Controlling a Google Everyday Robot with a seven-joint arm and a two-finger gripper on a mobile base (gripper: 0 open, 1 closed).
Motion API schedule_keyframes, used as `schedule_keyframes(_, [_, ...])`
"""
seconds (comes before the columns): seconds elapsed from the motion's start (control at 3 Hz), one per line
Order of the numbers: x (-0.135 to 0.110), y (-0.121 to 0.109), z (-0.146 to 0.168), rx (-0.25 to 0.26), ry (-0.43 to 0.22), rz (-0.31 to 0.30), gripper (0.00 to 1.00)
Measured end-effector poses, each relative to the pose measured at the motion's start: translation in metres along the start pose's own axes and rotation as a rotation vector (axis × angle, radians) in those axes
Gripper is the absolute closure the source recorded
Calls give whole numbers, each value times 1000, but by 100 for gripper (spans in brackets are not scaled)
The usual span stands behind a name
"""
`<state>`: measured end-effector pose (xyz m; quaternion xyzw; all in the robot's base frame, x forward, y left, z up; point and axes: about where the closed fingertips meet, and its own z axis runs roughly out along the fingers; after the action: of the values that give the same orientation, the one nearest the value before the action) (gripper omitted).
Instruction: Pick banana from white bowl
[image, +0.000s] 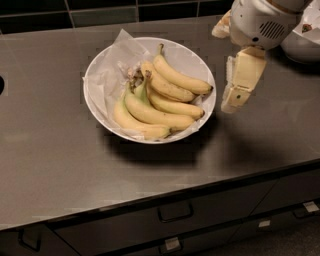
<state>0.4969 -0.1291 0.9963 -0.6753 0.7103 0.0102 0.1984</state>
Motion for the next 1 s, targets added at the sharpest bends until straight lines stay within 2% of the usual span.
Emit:
schedule_keyframes(0.33, [-7,-14,17,12,-19,9,11])
schedule_keyframes(0.67, [-22,-23,32,23,-24,-3,10])
schedule_keyframes(1.0, [-38,-27,47,49,-10,16,14])
